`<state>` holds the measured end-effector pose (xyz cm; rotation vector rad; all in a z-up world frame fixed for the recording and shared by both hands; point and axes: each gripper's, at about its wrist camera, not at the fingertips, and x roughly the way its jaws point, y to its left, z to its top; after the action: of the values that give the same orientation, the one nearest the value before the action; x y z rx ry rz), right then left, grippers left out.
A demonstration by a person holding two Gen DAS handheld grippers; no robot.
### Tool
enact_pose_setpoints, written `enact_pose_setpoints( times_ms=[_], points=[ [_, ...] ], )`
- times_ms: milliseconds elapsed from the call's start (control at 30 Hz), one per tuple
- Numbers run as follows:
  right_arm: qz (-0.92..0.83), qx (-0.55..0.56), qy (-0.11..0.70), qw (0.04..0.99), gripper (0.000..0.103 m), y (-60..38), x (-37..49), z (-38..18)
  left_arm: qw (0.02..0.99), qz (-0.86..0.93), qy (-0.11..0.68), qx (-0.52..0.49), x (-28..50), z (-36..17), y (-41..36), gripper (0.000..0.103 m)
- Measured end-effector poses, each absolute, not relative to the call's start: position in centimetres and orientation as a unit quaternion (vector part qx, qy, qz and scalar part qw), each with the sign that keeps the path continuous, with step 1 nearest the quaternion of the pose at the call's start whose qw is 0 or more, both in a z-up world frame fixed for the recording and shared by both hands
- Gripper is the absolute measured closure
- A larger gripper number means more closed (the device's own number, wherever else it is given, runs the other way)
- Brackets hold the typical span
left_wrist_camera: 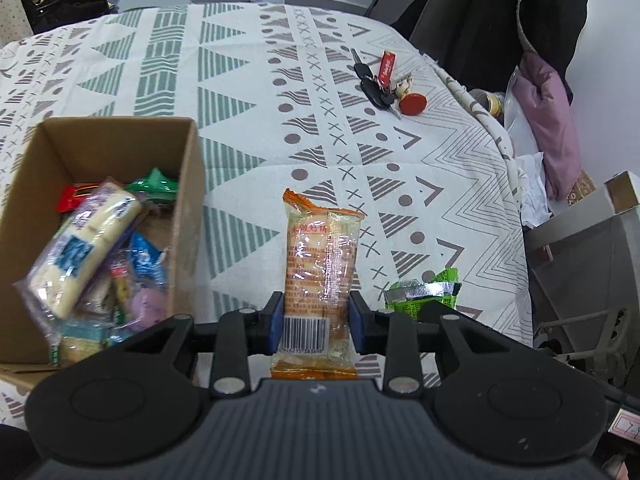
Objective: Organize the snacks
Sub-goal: 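Grasp the orange biscuit pack with the left tool while the right tool grasps the green packet, then carry both held snacks into the cardboard box and open both tools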
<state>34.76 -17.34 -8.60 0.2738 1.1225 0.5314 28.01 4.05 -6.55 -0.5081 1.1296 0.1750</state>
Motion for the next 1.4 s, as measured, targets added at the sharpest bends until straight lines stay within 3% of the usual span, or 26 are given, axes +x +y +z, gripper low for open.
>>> enact_pose_setpoints(
  times_ms=[733,1400],
  points=[
    [0.284,0.097,0.496,0.815,0.081,-10.5,31.0,-4.8,0.827,0.101,0.494,-0.248,23.1,-3.1,11.3,0.071],
    [0.318,0.075,0.491,0.807,0.081,-3.1,31.8,-3.0,0.824,0.131,0.490,-0.252,23.2,-2.7,19.5,0.071]
  ],
)
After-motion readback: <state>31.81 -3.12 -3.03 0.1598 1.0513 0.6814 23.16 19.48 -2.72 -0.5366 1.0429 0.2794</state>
